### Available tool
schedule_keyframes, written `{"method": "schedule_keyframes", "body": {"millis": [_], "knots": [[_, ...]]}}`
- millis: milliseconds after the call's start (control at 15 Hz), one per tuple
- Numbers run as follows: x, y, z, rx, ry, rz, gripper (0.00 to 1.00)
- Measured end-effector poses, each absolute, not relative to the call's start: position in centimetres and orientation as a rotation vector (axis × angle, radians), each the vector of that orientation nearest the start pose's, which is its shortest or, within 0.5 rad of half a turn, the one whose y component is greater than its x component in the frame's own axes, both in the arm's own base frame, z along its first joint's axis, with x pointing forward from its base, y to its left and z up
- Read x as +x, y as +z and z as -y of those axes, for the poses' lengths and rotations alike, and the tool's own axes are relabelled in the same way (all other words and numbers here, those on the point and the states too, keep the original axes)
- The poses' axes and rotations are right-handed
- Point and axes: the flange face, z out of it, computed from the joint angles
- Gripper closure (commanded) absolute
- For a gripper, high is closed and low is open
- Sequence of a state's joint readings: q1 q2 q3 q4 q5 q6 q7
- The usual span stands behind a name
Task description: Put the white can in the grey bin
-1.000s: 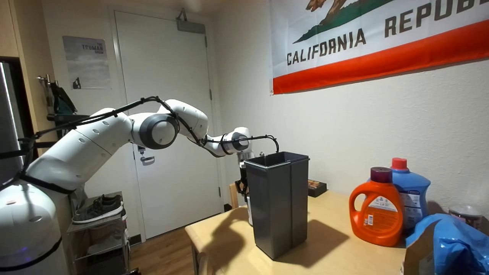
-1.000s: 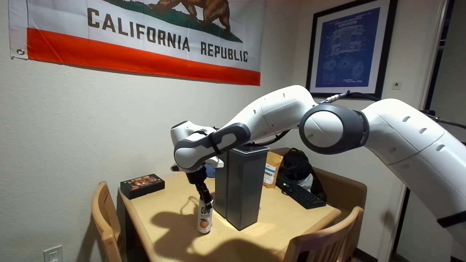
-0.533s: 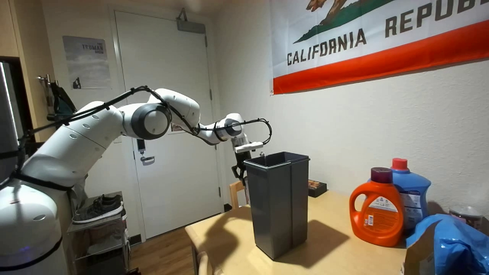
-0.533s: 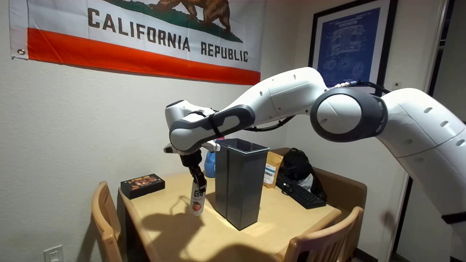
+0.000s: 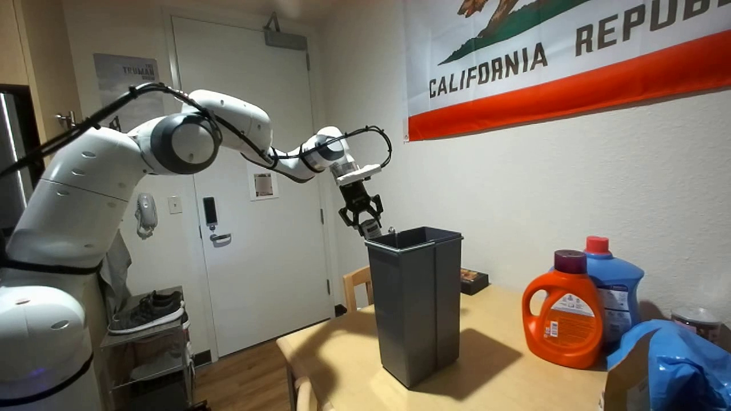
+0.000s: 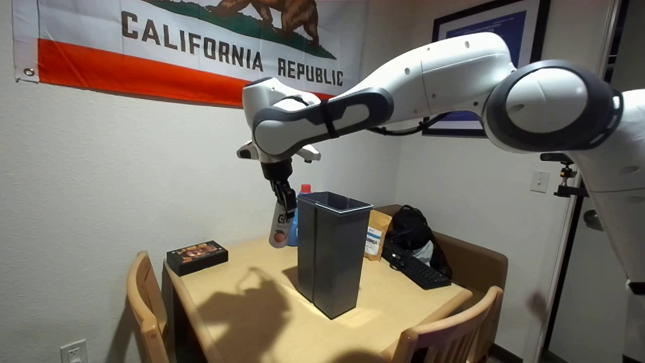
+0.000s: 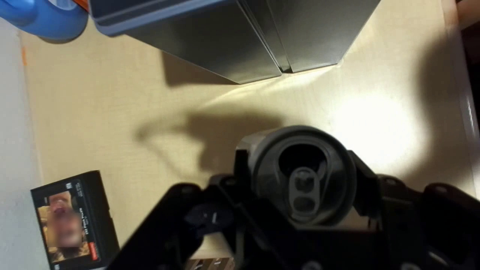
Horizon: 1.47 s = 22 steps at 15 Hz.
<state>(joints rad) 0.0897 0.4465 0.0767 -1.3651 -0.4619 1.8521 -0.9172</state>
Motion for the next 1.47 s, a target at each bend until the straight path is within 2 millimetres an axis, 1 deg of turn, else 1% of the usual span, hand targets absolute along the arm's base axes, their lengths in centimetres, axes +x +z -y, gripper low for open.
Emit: {"method": "schedule_keyframes", "body": {"millis": [200, 333, 533, 667, 933, 1133, 1267, 1467], "knots": [[67.4, 51.6, -7.0, -2.958, 0.132, 2.009, 0.63], [66.1, 53.9, -6.9, -2.978, 0.076, 2.021, 0.63], [63.9, 56.7, -6.9, -2.999, -0.005, 2.034, 0.63], [62.4, 58.2, -6.8, -3.026, -0.061, 2.018, 0.63], [59.1, 60.6, -6.3, -3.097, -0.152, 1.961, 0.63], [57.0, 61.7, -5.0, -3.157, -0.178, 1.885, 0.63], [56.0, 62.0, -3.8, -3.194, -0.182, 1.827, 0.63], [55.4, 62.0, -2.0, -3.240, -0.178, 1.731, 0.63]]}}
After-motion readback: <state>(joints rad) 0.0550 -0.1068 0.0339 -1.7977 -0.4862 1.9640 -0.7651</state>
